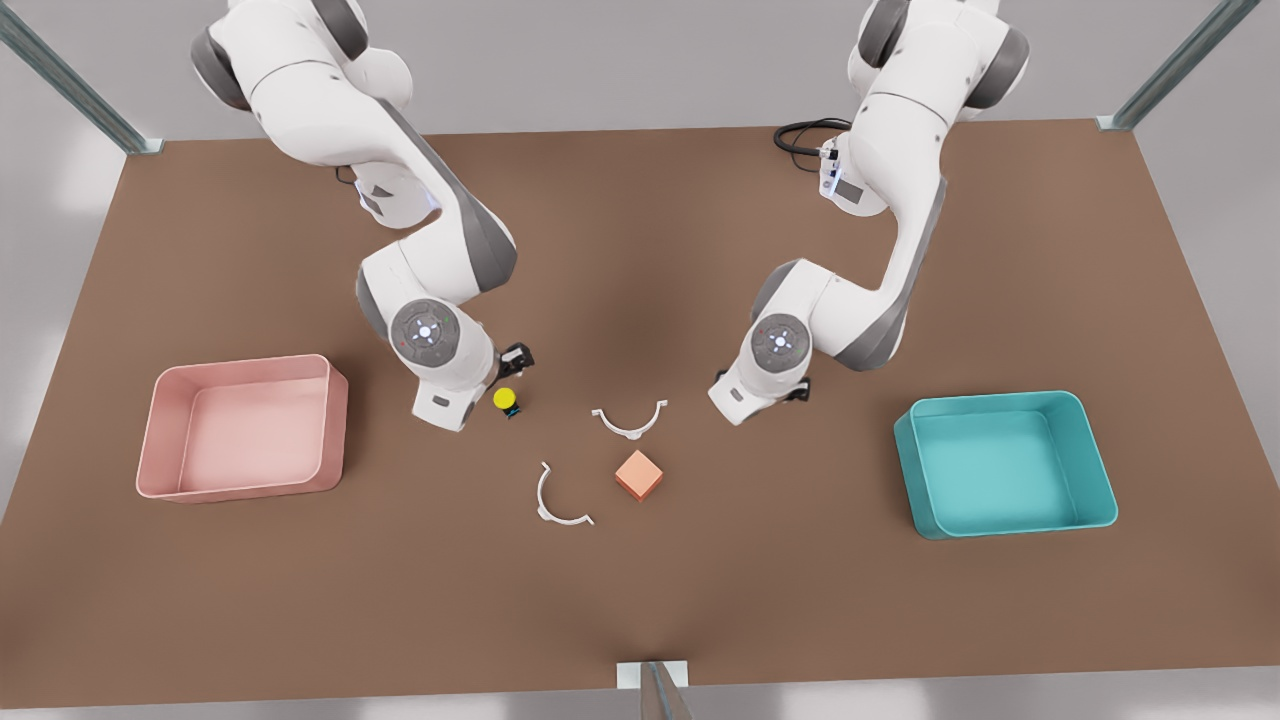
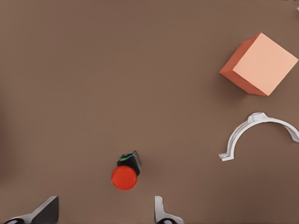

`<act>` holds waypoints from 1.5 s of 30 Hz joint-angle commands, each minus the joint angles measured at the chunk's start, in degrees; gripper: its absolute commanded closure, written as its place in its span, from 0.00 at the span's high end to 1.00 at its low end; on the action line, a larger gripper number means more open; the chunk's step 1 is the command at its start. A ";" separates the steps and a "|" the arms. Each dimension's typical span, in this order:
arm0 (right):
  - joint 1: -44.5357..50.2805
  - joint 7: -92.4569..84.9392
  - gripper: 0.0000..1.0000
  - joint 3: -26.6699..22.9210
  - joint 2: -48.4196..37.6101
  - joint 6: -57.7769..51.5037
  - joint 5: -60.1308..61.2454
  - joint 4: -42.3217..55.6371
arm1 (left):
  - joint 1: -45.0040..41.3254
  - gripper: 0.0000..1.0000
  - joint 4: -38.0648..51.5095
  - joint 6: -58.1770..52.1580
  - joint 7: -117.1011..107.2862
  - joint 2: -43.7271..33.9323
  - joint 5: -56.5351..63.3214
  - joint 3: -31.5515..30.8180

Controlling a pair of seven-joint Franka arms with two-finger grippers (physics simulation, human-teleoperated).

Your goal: Place the red button in the blue storage box with the left arm, and place the yellow button in the pink storage box with the right arm

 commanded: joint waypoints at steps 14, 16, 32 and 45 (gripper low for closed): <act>0.09 25.89 1.00 0.21 1.69 27.11 -1.93 -18.38 | -0.83 1.00 -20.87 33.18 -28.08 -3.61 0.95 0.17; 0.09 25.89 1.00 0.21 2.66 28.07 -1.94 -18.38 | -0.83 1.00 -21.75 33.18 -27.99 -3.43 0.95 0.17; -2.11 21.40 1.00 0.21 3.89 38.36 -2.02 -28.13 | -0.04 0.77 -25.18 33.88 -27.20 -0.97 0.95 0.79; -2.46 21.32 0.72 0.30 6.26 42.49 -2.02 -30.16 | -0.04 0.55 -24.83 33.88 -26.58 -0.62 1.30 1.14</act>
